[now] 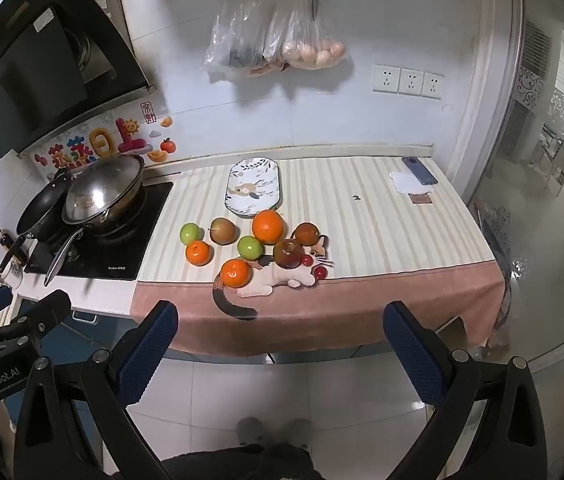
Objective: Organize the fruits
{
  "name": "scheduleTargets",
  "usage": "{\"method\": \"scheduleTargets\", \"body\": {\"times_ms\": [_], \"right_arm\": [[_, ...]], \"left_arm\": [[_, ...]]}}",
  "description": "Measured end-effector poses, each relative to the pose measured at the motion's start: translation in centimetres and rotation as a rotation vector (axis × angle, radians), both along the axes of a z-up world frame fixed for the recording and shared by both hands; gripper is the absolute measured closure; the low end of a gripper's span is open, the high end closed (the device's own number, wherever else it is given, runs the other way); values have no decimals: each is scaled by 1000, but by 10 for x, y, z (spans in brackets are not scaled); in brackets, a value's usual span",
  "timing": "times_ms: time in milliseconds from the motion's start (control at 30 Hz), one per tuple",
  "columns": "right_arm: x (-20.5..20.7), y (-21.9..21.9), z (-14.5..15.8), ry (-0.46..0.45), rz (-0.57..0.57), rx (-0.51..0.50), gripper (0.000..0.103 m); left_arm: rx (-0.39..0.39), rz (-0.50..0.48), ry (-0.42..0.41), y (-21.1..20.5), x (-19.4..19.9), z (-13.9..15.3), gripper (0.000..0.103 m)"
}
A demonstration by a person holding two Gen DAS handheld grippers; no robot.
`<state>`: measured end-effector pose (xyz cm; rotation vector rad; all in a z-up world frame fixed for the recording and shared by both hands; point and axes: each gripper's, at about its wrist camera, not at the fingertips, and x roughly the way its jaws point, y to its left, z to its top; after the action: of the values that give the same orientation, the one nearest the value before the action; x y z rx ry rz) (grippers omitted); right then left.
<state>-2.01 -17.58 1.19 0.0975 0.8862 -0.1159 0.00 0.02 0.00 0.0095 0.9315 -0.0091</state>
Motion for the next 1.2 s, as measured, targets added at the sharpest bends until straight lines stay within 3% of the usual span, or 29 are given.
{"method": "scheduleTargets", "body": {"times_ms": [1200], "right_arm": [[9,-4,0,-2,0,1,0]], "left_arm": [[10,-3,-2,-6,9,3,0]]}}
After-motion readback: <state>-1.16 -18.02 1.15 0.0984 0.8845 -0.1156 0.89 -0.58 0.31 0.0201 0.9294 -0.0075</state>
